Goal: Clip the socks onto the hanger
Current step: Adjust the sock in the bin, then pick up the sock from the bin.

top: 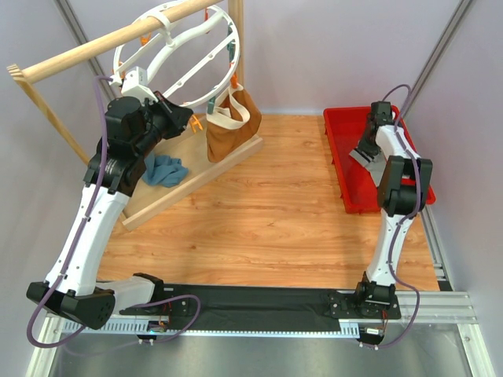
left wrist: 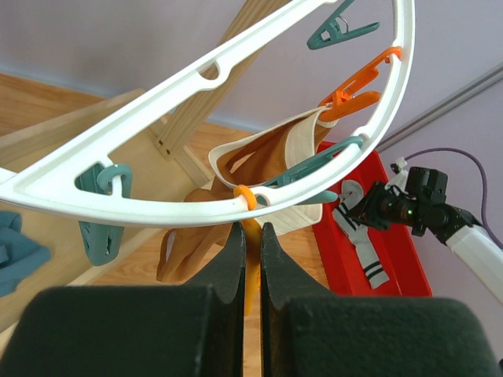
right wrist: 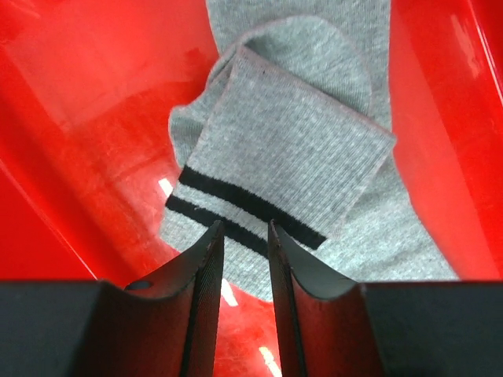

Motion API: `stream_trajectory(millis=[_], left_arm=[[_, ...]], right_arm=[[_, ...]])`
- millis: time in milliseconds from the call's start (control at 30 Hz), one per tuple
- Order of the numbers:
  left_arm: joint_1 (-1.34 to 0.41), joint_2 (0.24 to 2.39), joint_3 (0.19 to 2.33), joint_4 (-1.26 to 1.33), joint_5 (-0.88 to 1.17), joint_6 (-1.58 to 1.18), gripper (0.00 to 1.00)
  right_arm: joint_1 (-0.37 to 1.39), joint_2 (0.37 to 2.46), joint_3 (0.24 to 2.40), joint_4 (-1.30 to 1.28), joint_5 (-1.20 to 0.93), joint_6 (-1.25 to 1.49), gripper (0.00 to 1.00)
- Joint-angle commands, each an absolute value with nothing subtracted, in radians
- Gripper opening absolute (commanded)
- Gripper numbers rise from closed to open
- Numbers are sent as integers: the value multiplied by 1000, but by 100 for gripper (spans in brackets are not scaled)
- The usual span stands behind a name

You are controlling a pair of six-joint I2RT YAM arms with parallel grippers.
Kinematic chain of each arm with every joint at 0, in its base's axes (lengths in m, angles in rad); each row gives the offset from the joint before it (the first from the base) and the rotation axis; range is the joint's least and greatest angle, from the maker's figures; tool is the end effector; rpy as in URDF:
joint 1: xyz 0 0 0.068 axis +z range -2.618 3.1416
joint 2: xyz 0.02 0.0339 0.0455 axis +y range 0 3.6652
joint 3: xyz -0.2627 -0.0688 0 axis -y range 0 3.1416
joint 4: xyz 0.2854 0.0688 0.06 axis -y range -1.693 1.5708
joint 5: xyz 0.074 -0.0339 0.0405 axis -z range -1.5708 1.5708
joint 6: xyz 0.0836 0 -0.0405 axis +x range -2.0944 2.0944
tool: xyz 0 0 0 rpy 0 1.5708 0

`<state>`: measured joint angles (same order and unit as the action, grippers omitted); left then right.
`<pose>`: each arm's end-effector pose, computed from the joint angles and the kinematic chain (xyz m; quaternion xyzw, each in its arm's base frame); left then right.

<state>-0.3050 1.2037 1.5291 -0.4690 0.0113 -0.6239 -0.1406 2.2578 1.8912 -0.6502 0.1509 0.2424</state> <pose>0.3173 -0.1009 0.4842 -0.1164 0.7470 -0.2970 0.5833 0.5497 -0.0905 0.1371 0.2028 0.9377 -0.0585 0.2760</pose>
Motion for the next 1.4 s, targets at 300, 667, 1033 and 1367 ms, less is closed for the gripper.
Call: stream_trajectory(millis=[300, 667, 1033, 1367], left_arm=[[-311, 1177, 1497, -514, 80, -612, 0], [-311, 1173, 1486, -512, 84, -617, 0], [-311, 1183, 1482, -508, 89, -623, 0], [-311, 1180, 1474, -506, 92, -626, 0]], right_arm=[[-232, 1997, 1514, -410, -21, 507, 34], [-311, 1937, 1385, -286, -210, 586, 39], [-328, 1944, 1344, -279, -199, 571, 37], [-351, 1947, 1310, -278, -207, 554, 38]])
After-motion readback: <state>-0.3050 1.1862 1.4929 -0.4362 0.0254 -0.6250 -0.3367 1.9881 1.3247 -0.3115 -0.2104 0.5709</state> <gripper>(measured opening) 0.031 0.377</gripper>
